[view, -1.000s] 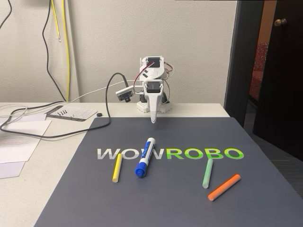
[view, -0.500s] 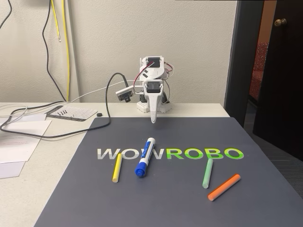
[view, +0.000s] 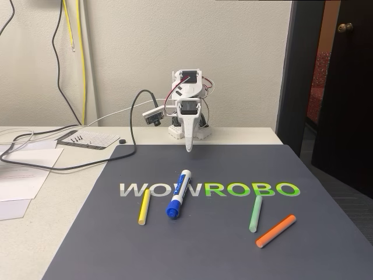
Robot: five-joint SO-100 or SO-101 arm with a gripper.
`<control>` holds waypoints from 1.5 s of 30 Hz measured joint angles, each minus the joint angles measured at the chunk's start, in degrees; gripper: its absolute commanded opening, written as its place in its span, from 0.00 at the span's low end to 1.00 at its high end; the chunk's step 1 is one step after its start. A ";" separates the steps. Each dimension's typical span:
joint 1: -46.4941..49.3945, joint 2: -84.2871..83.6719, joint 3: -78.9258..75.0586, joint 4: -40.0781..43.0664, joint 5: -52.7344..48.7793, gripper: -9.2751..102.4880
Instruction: Pick up the blue marker.
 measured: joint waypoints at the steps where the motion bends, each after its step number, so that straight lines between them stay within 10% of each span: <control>1: 0.00 0.00 0.00 0.00 0.00 0.08; 16: 1.05 -2.29 -1.05 -16.96 -12.04 0.11; 45: -2.81 -86.22 -61.00 -23.82 -68.91 0.17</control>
